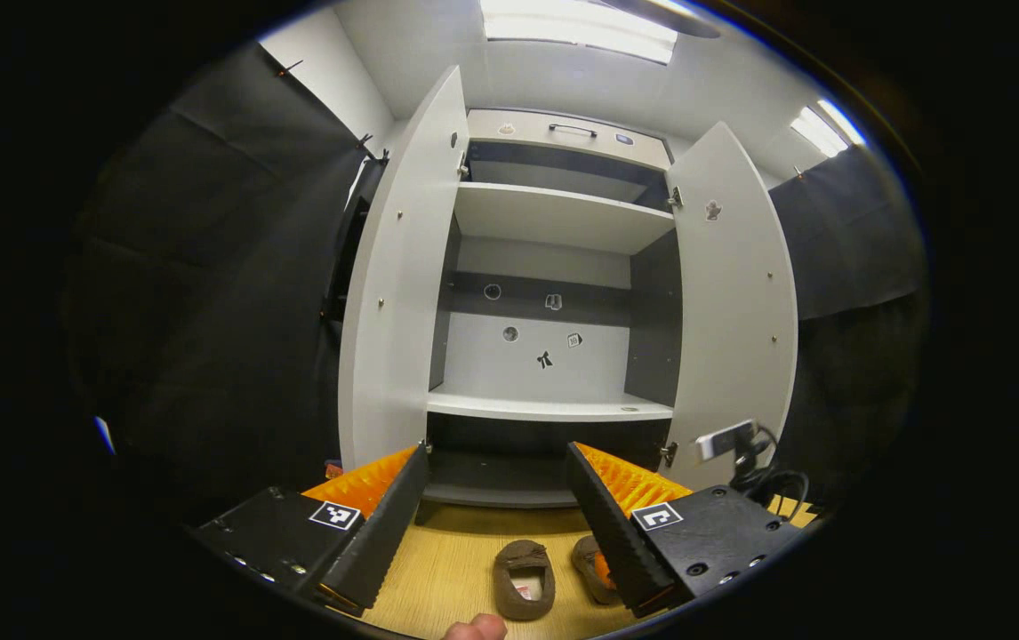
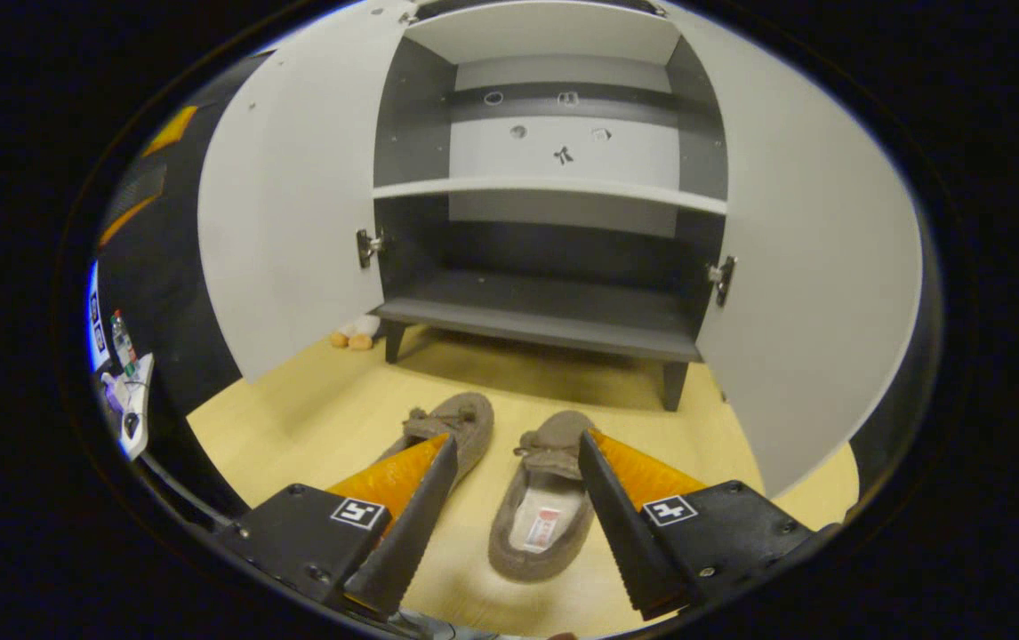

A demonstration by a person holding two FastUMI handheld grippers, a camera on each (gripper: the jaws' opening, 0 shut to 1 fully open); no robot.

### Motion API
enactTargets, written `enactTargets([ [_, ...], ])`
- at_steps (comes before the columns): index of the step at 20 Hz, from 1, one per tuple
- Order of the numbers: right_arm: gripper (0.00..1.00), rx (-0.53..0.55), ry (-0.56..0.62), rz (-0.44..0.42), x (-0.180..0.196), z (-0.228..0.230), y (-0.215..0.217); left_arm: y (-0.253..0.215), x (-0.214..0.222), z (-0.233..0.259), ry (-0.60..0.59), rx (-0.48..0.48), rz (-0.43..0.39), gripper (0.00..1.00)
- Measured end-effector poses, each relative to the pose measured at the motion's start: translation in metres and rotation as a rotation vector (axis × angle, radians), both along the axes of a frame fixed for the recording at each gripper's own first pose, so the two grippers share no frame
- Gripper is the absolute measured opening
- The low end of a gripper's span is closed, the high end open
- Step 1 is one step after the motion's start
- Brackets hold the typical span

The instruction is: Grab one shoe with the right hand and put it into the shoe cabinet, grab the other shoe with the left hand and put it into the shoe cabinet; then close the right door with the right hand and the left door with the left hand.

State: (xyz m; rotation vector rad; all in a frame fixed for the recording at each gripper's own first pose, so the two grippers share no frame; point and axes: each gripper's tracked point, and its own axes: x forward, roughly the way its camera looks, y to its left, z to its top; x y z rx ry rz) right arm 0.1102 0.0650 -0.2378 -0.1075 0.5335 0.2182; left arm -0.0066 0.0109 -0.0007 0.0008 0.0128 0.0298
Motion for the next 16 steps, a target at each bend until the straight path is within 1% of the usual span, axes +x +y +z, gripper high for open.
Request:
enactTargets([
  [3, 0.87, -0.027, 0.088, 0.015, 0.006, -0.042, 0.003, 0.006, 0.000, 0.000, 0.002, 0.004, 0.017, 0.95],
  [4, 0.80, -0.038, 0.110, 0.008, 0.009, -0.052, 0.002, 0.008, 0.000, -0.001, 0.003, 0.005, 0.022, 0.95],
  [5, 0.81, -0.044, 0.132, -0.002, 0.010, -0.061, 0.002, 0.010, 0.000, -0.001, 0.005, 0.006, 0.027, 0.95],
  [6, 0.74, -0.040, 0.151, -0.012, 0.011, -0.069, 0.003, 0.012, 0.001, -0.002, 0.006, 0.006, 0.033, 0.95],
  [7, 0.75, -0.040, 0.163, -0.025, 0.016, -0.077, 0.002, 0.013, 0.001, -0.003, 0.007, 0.004, 0.037, 0.95],
  [8, 0.71, -0.044, 0.173, -0.038, 0.019, -0.082, 0.002, 0.014, 0.001, -0.003, 0.010, 0.002, 0.039, 0.95],
  [11, 0.63, -0.052, 0.180, -0.057, 0.030, -0.090, 0.004, 0.016, 0.001, -0.006, 0.018, 0.002, 0.044, 0.95],
  [12, 0.55, -0.059, 0.183, -0.066, 0.034, -0.093, 0.004, 0.017, 0.001, -0.008, 0.021, 0.003, 0.044, 0.95],
  [13, 0.55, -0.067, 0.179, -0.078, 0.038, -0.095, 0.002, 0.018, 0.001, -0.007, 0.022, 0.003, 0.045, 0.95],
  [14, 0.46, -0.076, 0.172, -0.094, 0.043, -0.096, -0.001, 0.018, 0.000, -0.007, 0.022, 0.003, 0.047, 0.95],
  [15, 0.45, -0.085, 0.167, -0.108, 0.046, -0.098, -0.005, 0.018, -0.001, -0.007, 0.020, 0.003, 0.048, 0.95],
  [16, 0.37, -0.085, 0.164, -0.111, 0.049, -0.100, -0.006, 0.019, 0.000, -0.007, 0.020, 0.002, 0.049, 0.95],
])
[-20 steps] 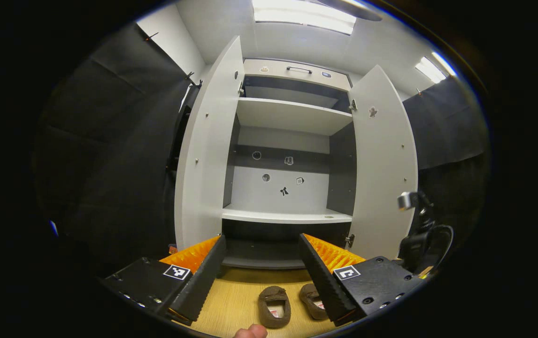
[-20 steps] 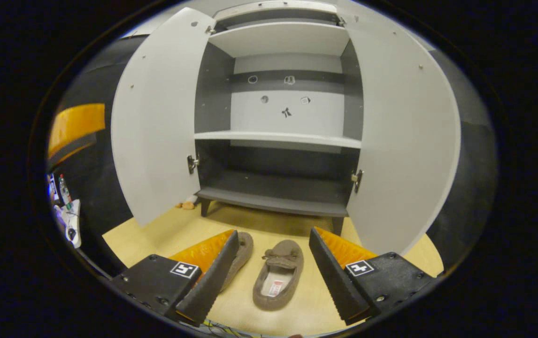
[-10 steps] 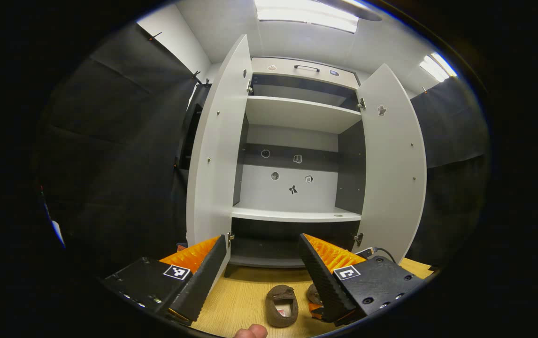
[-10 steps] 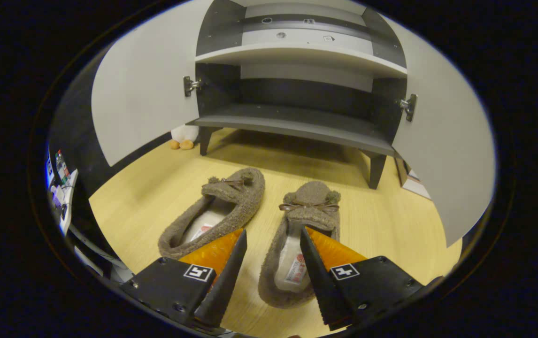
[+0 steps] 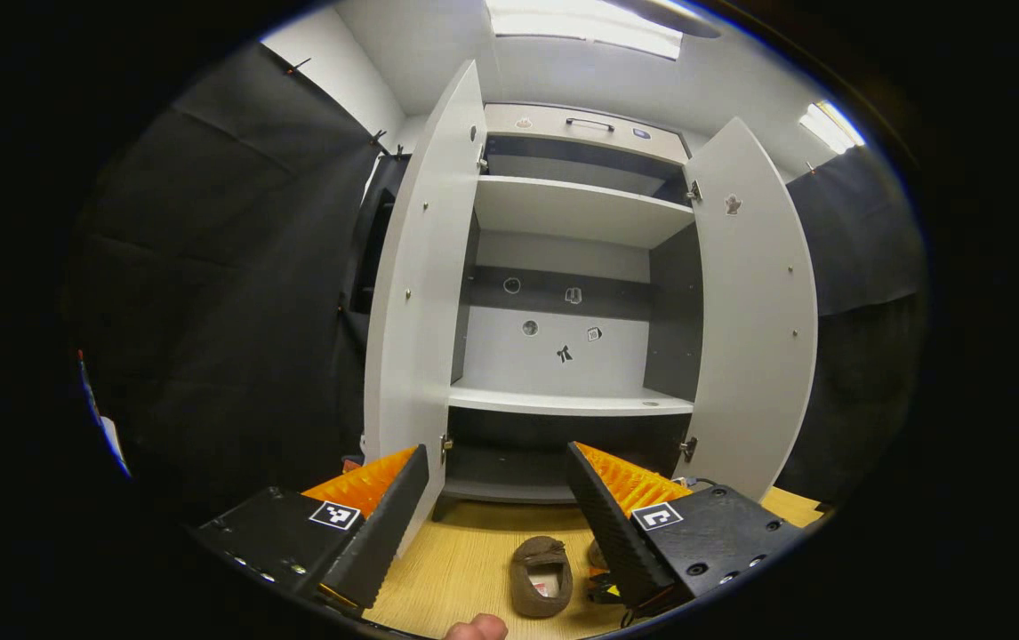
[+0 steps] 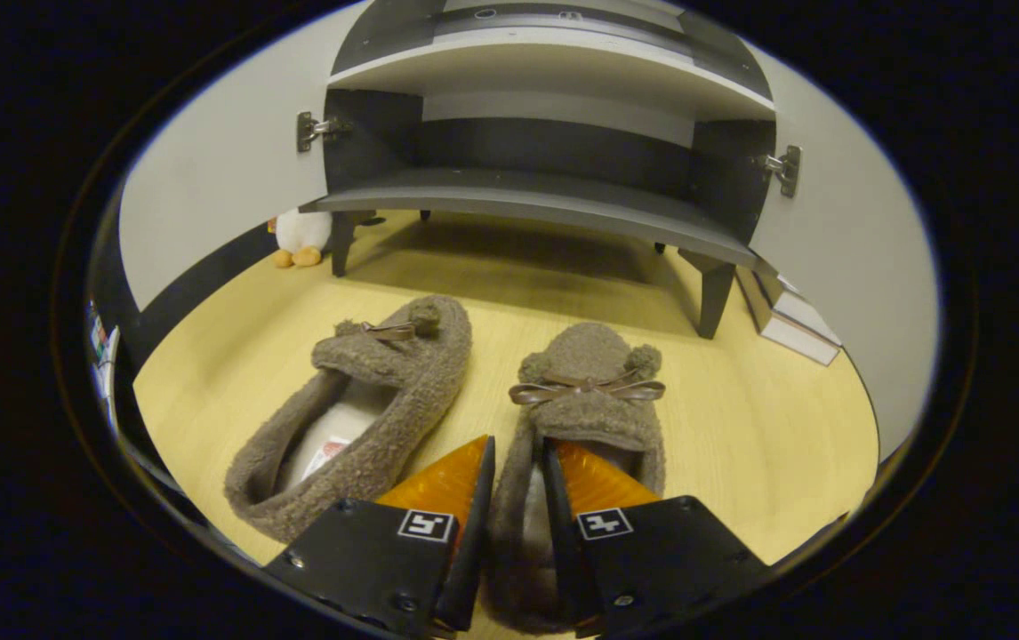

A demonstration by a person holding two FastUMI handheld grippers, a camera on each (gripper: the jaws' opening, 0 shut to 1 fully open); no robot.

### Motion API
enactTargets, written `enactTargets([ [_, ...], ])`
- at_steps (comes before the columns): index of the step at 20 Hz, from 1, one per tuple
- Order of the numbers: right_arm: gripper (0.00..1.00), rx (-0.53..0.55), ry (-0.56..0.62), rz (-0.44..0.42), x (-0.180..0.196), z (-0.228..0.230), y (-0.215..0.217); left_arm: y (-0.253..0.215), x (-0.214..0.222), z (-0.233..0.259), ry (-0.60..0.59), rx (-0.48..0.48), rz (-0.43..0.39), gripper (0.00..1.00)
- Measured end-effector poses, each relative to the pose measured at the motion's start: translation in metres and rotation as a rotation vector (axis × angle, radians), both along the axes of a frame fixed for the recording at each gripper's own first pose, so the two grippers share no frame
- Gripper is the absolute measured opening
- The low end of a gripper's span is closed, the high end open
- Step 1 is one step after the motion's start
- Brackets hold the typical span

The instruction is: Grab one shoe with the right hand and put it into the shoe cabinet, grab the other shoe with the left hand and put it into the shoe cabinet; then close the right door with the right hand and the left door with the left hand.

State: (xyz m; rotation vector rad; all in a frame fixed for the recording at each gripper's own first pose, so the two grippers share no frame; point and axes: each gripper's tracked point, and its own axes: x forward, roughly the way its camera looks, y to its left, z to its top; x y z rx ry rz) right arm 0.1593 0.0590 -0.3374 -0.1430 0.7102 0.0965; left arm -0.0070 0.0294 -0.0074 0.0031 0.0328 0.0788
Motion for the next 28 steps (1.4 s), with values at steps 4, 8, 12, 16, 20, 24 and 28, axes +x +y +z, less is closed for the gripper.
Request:
enactTargets([
  [4, 0.32, -0.001, -0.056, 0.007, 0.005, -0.007, -0.002, 0.003, 0.002, -0.003, 0.010, 0.003, 0.007, 0.95],
  [8, 0.15, 0.049, -0.058, 0.013, 0.006, -0.004, -0.004, 0.001, -0.001, -0.005, 0.012, -0.006, -0.001, 0.95],
  [12, 0.07, 0.034, -0.123, 0.044, 0.006, 0.014, -0.008, -0.002, -0.002, -0.009, 0.022, -0.008, -0.011, 0.95],
  [16, 0.06, 0.043, -0.238, 0.061, -0.003, 0.068, -0.021, -0.008, -0.003, -0.016, 0.030, -0.010, -0.030, 0.95],
  [20, 0.06, 0.049, -0.447, 0.048, -0.014, 0.168, -0.027, -0.017, -0.001, -0.024, 0.045, -0.009, -0.056, 0.95],
  [24, 0.06, 0.037, -0.573, 0.112, -0.015, 0.267, -0.013, -0.024, 0.004, -0.026, 0.032, -0.015, -0.075, 0.95],
  [28, 0.06, 0.035, -0.612, 0.133, 0.027, 0.346, -0.004, -0.027, 0.005, -0.026, 0.019, -0.014, -0.076, 0.95],
])
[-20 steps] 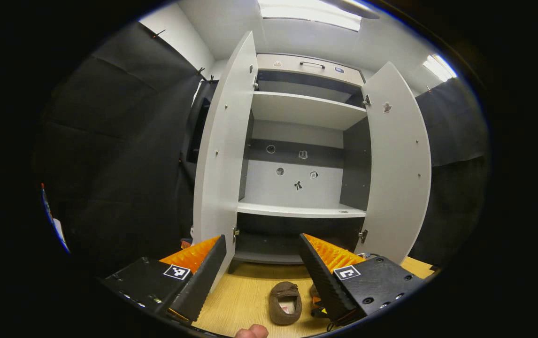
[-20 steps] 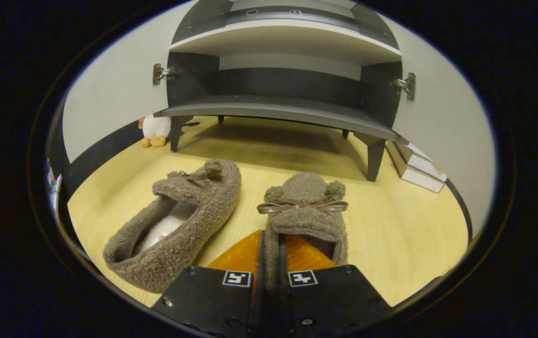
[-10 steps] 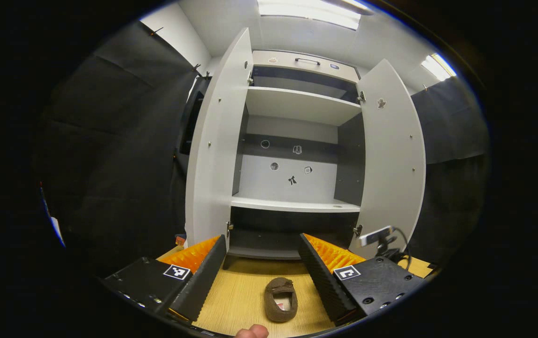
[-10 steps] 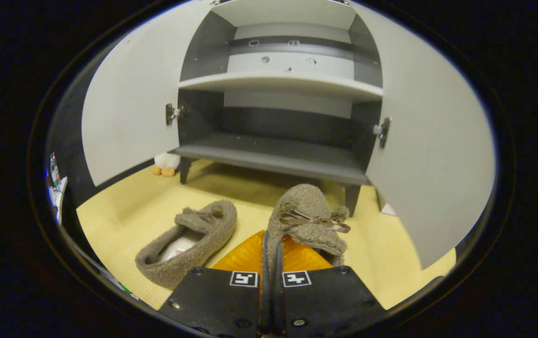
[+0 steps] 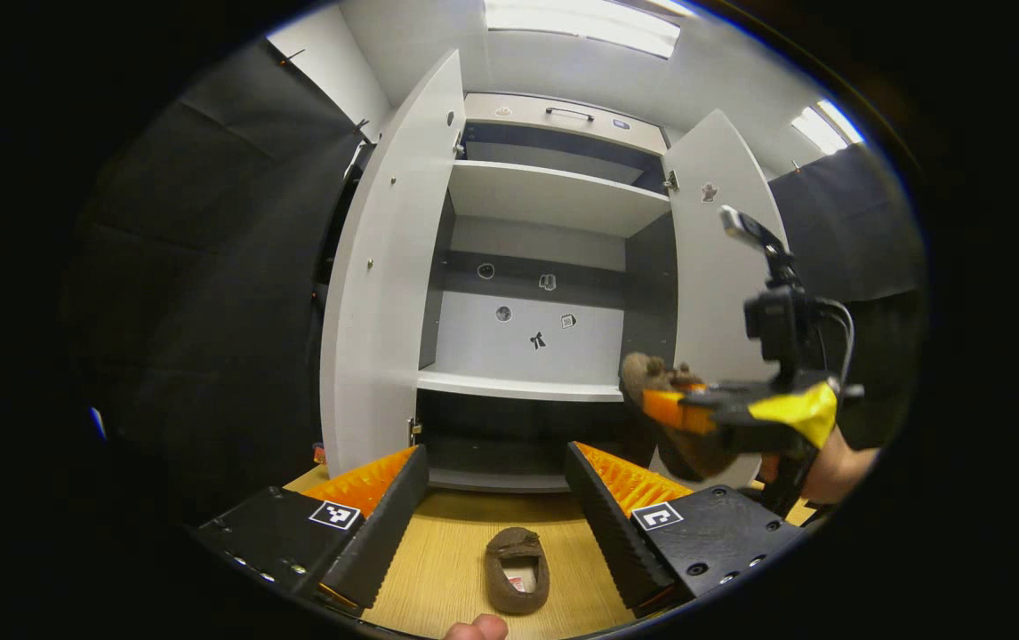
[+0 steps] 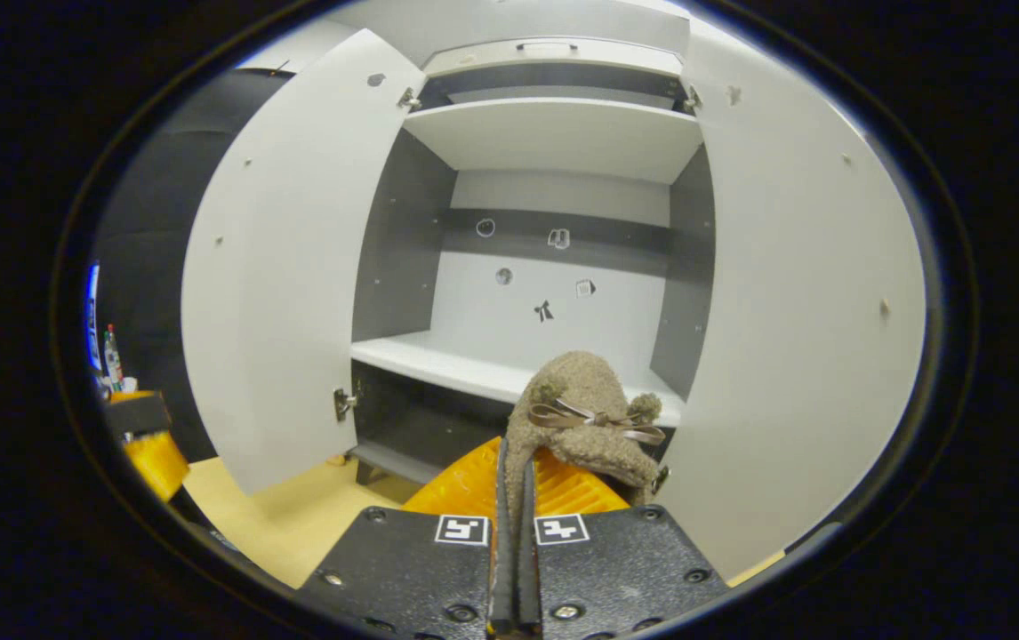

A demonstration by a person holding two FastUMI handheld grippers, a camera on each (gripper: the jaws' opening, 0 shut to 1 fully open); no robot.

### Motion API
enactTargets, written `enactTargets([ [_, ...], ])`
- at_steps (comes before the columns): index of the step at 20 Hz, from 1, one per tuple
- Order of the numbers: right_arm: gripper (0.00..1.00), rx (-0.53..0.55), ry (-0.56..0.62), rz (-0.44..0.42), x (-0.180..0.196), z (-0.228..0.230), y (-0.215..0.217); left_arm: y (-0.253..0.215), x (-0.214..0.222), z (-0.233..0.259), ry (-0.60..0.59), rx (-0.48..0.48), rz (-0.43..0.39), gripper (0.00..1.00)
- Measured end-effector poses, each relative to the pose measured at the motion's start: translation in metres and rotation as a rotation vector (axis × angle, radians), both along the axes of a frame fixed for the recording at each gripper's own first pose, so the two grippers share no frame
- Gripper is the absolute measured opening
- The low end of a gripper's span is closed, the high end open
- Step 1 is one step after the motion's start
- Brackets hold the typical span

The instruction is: Grab one shoe with the right hand and put it into the shoe cabinet, grab the other shoe with the left hand and put it into the shoe cabinet; then close the right door with the right hand and the left door with the left hand.

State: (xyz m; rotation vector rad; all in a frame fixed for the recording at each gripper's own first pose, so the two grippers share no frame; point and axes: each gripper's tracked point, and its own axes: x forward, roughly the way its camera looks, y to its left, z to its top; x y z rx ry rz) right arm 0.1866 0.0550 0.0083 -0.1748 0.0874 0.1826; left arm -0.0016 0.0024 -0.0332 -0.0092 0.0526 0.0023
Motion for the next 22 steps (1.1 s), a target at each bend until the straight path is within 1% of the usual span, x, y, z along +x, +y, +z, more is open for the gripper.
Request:
enactTargets([
  [2, 0.06, -0.022, -0.007, -0.013, 0.037, 0.037, 0.000, 0.000, -0.001, -0.001, -0.003, -0.007, 0.000, 0.95],
  [4, 0.06, -0.042, 0.022, -0.030, 0.081, 0.053, 0.000, 0.001, -0.004, -0.003, 0.003, -0.006, 0.004, 0.95],
  [7, 0.06, -0.070, 0.069, -0.050, 0.141, 0.066, 0.003, 0.005, -0.005, -0.003, 0.004, -0.004, 0.016, 0.95],
  [10, 0.06, -0.090, 0.136, -0.086, 0.192, 0.062, 0.006, 0.012, -0.007, -0.003, 0.001, 0.005, 0.037, 0.95],
  [12, 0.06, -0.082, 0.180, -0.113, 0.213, 0.054, 0.005, 0.018, -0.008, -0.003, 0.002, 0.009, 0.050, 0.95],
  [15, 0.06, -0.128, 0.239, -0.155, 0.239, 0.029, 0.001, 0.026, -0.008, 0.000, -0.004, 0.011, 0.068, 0.95],
  [17, 0.05, -0.115, 0.294, -0.164, 0.244, 0.014, 0.004, 0.032, -0.009, 0.000, -0.003, 0.015, 0.082, 0.95],
  [20, 0.06, -0.125, 0.327, -0.170, 0.248, 0.002, 0.013, 0.037, -0.010, -0.005, 0.013, 0.005, 0.097, 0.95],
  [22, 0.07, -0.138, 0.326, -0.195, 0.252, 0.002, 0.011, 0.039, -0.010, -0.007, 0.015, -0.003, 0.101, 0.95],
])
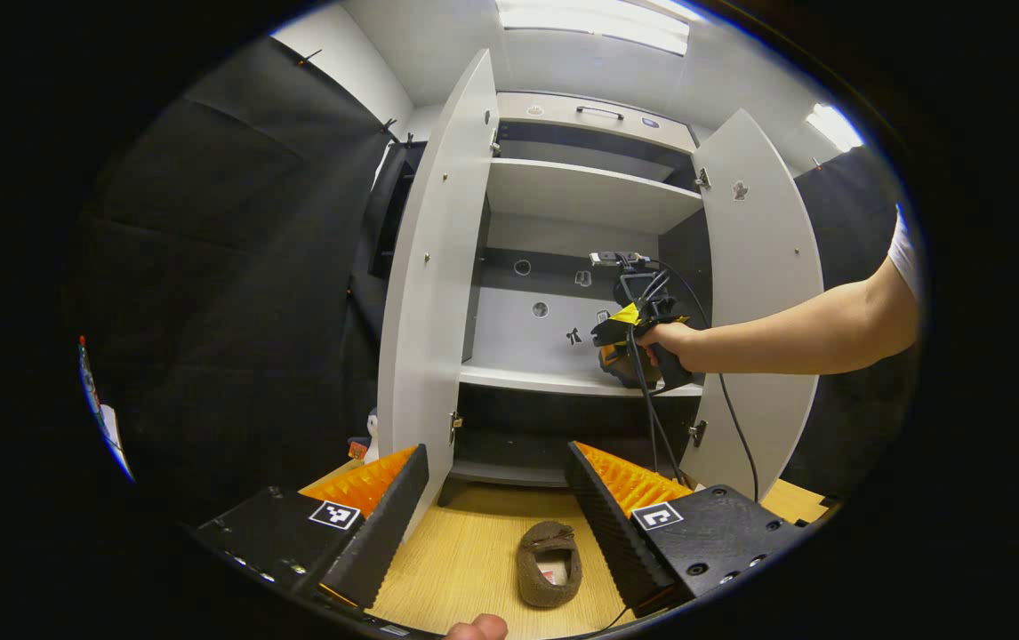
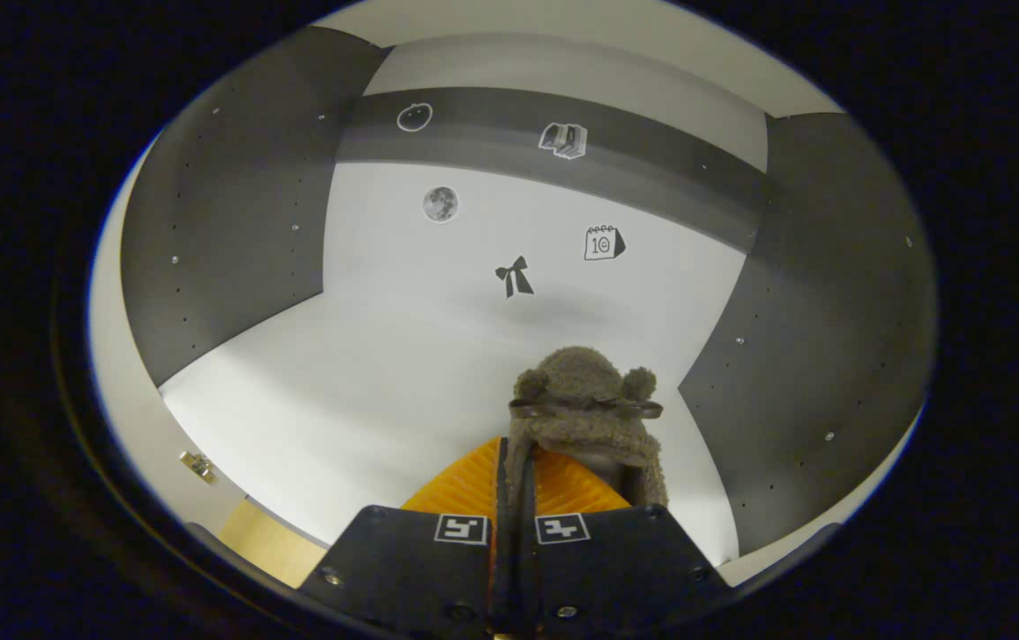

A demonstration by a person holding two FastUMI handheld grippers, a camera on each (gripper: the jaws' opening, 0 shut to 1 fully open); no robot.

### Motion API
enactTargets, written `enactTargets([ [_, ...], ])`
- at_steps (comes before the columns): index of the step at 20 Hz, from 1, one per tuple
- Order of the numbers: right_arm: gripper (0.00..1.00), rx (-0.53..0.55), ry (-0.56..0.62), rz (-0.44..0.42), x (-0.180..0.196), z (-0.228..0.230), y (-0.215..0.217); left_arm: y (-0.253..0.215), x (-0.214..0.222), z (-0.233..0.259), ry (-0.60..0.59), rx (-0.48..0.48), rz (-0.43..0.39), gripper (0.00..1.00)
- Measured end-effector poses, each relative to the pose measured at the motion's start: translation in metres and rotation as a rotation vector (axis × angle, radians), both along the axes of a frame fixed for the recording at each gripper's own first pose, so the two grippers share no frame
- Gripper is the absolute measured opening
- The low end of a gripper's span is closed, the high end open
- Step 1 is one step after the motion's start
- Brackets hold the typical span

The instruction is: Grab one shoe with the right hand and put it into the shoe cabinet, grab the other shoe with the left hand and put it into the shoe cabinet; then close the right door with the right hand and the left door with the left hand.

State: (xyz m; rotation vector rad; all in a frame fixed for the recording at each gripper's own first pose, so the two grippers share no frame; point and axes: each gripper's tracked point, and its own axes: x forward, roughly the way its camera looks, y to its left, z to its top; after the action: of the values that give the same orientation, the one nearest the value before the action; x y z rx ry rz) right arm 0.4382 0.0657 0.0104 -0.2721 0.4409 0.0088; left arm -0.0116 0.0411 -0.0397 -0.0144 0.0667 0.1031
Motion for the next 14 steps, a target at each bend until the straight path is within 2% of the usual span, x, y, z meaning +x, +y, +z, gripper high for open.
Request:
enactTargets([
  [1, 0.07, -0.005, 0.001, -0.004, 0.001, -0.001, 0.000, 0.000, -0.001, 0.000, 0.000, -0.002, 0.001, 0.95],
  [3, 0.15, -0.019, 0.011, 0.005, 0.002, -0.002, 0.001, -0.001, -0.001, 0.000, -0.002, -0.007, -0.002, 0.95],
  [4, 0.28, -0.023, 0.018, 0.006, -0.001, -0.002, 0.003, -0.001, 0.000, 0.000, -0.001, -0.007, -0.003, 0.95],
  [5, 0.34, -0.021, 0.025, 0.012, -0.004, -0.002, 0.007, -0.001, 0.001, -0.001, 0.000, -0.005, -0.005, 0.95],
  [6, 0.53, -0.020, 0.024, 0.020, -0.008, 0.002, 0.010, -0.001, 0.000, -0.001, -0.001, -0.004, -0.006, 0.95],
  [7, 0.50, -0.020, 0.018, 0.036, -0.015, 0.007, 0.014, -0.001, 0.001, 0.000, -0.002, -0.005, -0.009, 0.95],
  [8, 0.60, -0.020, 0.013, 0.048, -0.021, 0.012, 0.016, -0.002, 0.002, -0.001, -0.003, -0.006, -0.011, 0.95],
  [10, 0.57, -0.007, 0.007, 0.070, -0.040, 0.023, 0.017, -0.004, 0.003, -0.001, -0.002, -0.011, -0.015, 0.95],
  [14, 0.58, 0.007, -0.081, 0.110, -0.077, 0.056, 0.011, -0.008, 0.008, -0.002, -0.002, -0.016, -0.037, 0.95],
])
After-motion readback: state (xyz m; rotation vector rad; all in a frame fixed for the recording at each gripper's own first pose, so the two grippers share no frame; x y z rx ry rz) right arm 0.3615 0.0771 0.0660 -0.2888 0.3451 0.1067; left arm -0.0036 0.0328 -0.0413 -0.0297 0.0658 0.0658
